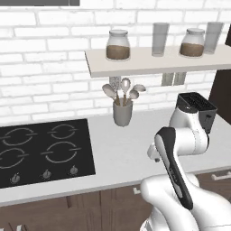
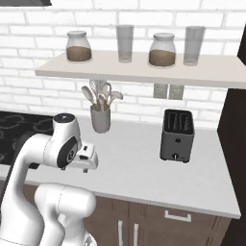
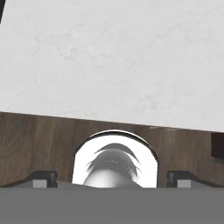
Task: Take a straw from the drawer in front and place it inside the glass cup on the dining counter.
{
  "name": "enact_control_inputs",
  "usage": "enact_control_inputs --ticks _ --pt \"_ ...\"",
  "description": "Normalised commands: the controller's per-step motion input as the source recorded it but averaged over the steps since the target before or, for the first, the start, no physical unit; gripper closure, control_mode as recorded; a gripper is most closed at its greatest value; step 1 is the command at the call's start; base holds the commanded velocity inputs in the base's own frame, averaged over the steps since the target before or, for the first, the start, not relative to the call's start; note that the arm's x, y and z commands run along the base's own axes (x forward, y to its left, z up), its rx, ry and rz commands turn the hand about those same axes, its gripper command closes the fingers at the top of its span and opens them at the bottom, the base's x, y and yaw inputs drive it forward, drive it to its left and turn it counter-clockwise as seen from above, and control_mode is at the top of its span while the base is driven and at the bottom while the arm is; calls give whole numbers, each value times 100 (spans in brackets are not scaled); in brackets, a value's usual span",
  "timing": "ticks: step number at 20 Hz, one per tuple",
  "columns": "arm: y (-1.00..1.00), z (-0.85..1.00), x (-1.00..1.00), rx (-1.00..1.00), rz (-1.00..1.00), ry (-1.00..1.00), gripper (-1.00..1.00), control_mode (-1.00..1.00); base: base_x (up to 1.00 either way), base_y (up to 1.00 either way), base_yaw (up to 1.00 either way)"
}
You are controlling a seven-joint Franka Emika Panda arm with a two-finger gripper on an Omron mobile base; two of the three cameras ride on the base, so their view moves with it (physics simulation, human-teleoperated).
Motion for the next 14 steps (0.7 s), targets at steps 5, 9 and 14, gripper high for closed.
enact_control_inputs --ticks 5,9,14 --pt "0 0 0 0 0 0 -100 100 -37 0 0" --pt "0 0 0 0 0 0 -100 100 -39 11 -9" --pt "0 0 0 0 0 0 -100 100 -23 43 -28"
